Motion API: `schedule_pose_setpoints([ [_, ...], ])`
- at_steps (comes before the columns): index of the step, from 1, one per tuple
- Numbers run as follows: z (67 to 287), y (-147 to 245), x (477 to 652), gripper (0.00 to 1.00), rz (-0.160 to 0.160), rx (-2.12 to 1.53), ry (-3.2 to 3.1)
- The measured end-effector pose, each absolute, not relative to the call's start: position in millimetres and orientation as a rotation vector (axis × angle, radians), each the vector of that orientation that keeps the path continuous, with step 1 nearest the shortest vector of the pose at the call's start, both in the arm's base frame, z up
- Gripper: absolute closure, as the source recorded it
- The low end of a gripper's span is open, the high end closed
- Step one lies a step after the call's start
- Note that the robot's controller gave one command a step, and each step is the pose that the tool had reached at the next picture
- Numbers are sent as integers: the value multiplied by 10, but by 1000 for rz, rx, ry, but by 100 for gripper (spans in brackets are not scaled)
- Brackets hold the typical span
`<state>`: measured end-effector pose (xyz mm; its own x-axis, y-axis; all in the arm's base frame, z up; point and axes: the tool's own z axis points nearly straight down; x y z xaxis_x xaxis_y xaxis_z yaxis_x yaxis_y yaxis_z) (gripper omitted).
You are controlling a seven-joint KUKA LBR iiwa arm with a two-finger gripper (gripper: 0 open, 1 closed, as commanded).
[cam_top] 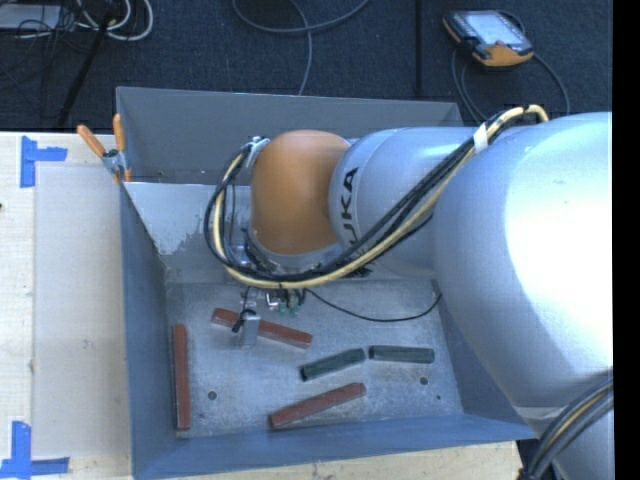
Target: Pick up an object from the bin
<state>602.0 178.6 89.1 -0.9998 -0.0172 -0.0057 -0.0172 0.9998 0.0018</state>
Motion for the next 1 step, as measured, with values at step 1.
schedule_pose_setpoints([
  [1, 696, 1698, 5953, 100, 0, 149, 3140],
])
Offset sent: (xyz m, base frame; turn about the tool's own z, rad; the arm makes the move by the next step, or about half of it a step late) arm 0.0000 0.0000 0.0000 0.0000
